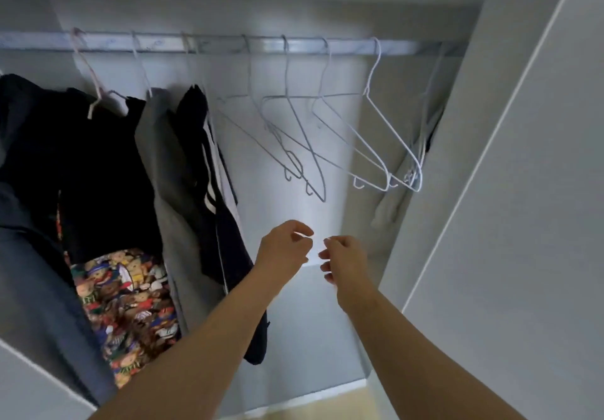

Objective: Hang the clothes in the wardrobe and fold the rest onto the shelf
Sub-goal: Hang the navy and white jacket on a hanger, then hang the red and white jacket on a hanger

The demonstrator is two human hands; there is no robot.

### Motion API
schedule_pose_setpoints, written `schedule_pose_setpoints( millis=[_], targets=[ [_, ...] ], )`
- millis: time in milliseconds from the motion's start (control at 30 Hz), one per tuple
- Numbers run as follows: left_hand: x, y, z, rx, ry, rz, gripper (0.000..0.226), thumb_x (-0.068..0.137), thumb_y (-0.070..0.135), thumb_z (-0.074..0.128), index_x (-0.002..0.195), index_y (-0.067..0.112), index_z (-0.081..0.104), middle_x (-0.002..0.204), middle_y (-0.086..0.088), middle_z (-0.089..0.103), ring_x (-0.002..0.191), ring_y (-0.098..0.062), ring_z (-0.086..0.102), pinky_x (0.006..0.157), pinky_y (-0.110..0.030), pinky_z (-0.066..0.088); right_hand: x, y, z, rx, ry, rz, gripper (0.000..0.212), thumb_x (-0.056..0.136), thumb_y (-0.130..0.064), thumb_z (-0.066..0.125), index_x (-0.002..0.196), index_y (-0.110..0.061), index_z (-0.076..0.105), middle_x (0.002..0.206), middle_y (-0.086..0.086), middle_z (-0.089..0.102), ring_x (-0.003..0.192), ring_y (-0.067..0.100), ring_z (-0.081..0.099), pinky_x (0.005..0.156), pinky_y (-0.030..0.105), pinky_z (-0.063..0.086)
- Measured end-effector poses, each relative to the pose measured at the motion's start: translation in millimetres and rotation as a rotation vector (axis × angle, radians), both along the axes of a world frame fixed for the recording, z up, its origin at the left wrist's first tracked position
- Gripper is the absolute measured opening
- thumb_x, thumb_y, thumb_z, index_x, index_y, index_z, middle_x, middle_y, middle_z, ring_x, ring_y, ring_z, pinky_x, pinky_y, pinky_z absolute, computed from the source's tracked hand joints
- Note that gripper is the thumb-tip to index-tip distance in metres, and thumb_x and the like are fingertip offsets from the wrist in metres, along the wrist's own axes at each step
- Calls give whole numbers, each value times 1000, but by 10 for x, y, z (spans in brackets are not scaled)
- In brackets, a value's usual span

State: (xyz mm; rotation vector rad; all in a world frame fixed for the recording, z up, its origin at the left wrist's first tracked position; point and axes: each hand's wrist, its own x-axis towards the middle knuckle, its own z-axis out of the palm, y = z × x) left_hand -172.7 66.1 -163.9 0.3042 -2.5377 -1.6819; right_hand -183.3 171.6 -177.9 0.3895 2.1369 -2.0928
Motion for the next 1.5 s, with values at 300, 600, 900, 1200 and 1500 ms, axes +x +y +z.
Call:
schedule_pose_setpoints(
  millis=[300, 600, 900, 1200, 1500],
  targets=[
    [553, 1543, -841, -36, -325, -355, 15, 87, 15, 47, 86, 26, 59, 88, 6, 61, 73, -11, 63, 62, -21, 47, 1033, 1536, -806, -16, -342, -337, 12, 92, -10, 48, 82, -11, 54, 65, 4, 55, 50, 14, 44, 46, 22, 35],
    [1183, 2776, -1280, -137, -473, -893, 17, 88, 17, 46, 88, 25, 61, 87, 7, 62, 69, -9, 62, 56, -21, 46, 2235, 2434, -1156, -172, -442, -896, 11, 92, -13, 49, 82, -12, 52, 69, 4, 53, 53, 15, 44, 49, 23, 34],
    [2593, 3528, -1733, -358, -580, -1385, 12, 86, 20, 49, 85, 23, 61, 81, 6, 60, 63, -9, 60, 54, -20, 43, 3982, 2488, -1467, -373, -530, -1450, 10, 91, -13, 49, 81, -12, 53, 68, 3, 53, 51, 14, 44, 49, 22, 33],
    [4276, 4363, -1631, -434, -607, -1674, 23, 82, 9, 41, 75, 21, 59, 65, -1, 56, 58, -17, 50, 49, -19, 37, 5688, 2918, -1528, -471, -476, -1759, 9, 90, -11, 48, 82, -10, 53, 67, 5, 52, 50, 16, 42, 49, 20, 32],
    [5901, 5012, -1561, -509, -574, -1850, 21, 87, 10, 42, 77, 20, 57, 67, 5, 54, 50, -8, 49, 44, -15, 34, 7214, 3346, -1554, -580, -425, -1949, 10, 90, -11, 45, 82, -13, 52, 63, 2, 51, 48, 15, 41, 50, 20, 33]
  ],
)
